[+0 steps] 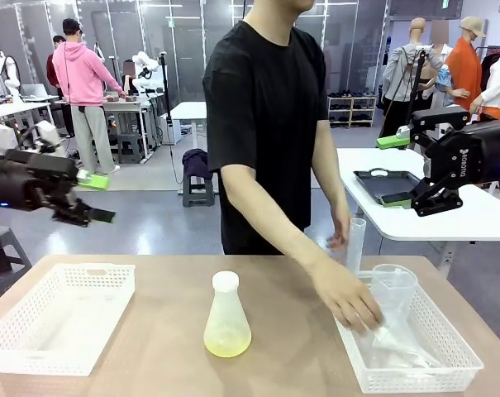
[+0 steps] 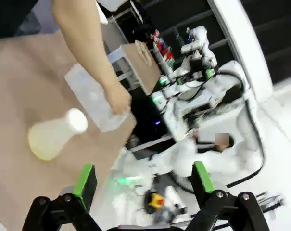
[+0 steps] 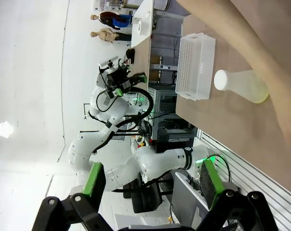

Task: Prepare the solutions needed for the experiment.
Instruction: When the human places the Big flask in the center of the table, pick up the Big flask and place it in the left Organizing basket.

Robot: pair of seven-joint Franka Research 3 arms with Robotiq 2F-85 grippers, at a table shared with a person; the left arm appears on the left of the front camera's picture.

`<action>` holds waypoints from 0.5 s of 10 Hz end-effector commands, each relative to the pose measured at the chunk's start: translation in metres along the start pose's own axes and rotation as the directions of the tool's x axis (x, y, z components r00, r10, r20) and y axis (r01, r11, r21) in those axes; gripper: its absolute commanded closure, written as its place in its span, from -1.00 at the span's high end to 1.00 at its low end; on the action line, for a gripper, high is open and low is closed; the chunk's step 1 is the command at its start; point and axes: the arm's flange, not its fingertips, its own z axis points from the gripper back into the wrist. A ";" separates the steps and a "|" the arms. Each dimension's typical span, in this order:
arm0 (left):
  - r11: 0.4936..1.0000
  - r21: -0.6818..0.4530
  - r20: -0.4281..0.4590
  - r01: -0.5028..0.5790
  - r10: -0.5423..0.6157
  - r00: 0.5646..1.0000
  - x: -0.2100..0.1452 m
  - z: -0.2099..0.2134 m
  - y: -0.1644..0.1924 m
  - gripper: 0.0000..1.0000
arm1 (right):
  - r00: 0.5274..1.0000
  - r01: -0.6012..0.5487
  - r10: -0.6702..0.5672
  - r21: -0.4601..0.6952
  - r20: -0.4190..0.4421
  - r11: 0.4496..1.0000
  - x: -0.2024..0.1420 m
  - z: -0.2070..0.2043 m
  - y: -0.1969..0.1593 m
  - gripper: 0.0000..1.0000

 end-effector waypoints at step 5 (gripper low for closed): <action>0.929 0.047 -0.084 0.366 -0.362 0.929 0.022 -0.035 0.030 1.00 | 1.000 -0.007 0.007 0.010 0.006 1.000 -0.001 -0.001 0.002 1.00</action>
